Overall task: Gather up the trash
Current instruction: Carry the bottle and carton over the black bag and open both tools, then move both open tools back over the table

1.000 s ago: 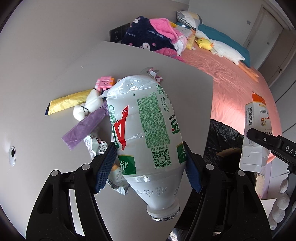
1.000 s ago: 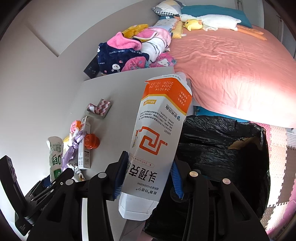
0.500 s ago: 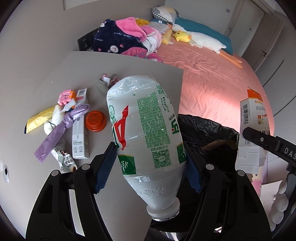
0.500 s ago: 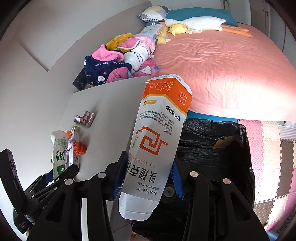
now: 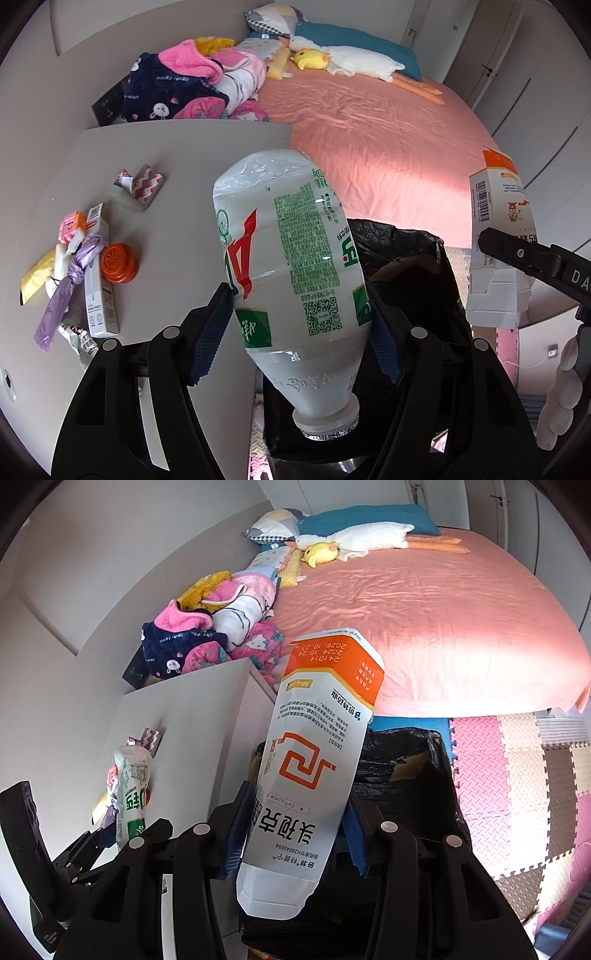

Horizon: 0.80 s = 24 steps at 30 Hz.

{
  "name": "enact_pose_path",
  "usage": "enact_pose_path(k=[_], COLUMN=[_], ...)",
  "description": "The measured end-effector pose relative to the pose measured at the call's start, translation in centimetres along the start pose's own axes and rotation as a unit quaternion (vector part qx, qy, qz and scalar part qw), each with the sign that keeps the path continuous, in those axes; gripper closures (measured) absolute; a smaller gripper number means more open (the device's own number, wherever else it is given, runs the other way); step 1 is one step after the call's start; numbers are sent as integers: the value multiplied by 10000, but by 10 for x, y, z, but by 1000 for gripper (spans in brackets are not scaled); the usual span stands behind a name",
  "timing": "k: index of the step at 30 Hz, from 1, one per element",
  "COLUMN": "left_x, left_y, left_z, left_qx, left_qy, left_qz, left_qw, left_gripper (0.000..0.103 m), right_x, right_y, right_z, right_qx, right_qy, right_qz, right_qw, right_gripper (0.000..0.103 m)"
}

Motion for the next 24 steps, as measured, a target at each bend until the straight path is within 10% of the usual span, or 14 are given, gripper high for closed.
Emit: enact_pose_path(k=[5,10,24], left_x=[-2,6,2], left_y=[-18,-40,-36], left_z=[2,3,12], left_qx=[-264,-681,-453], left_qy=[2,-200,-15], left_qz=[244,681,655], left_qw=[9994,9952,9968], left_gripper=[35,6,6], right_x=[9,37,37], right_y=[-15,-26,-40], right_z=[-3,-9,-12], right_qx=[-118,-164,-410], right_qy=[-116,-711,-780], right_qz=[48,238,247], right_qw=[9999,9971,9958], right_gripper=[54,18,18])
Point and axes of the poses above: each gripper's, at about its wrist camera, not at the fingertips, and x roughly against the way its jaws point, y to its left, z to its underside, the point moved 5 cm from there along -x, roughly the way its jaws point, and after that the axes turned 6 degrees about -x, right-handed, at the moved point
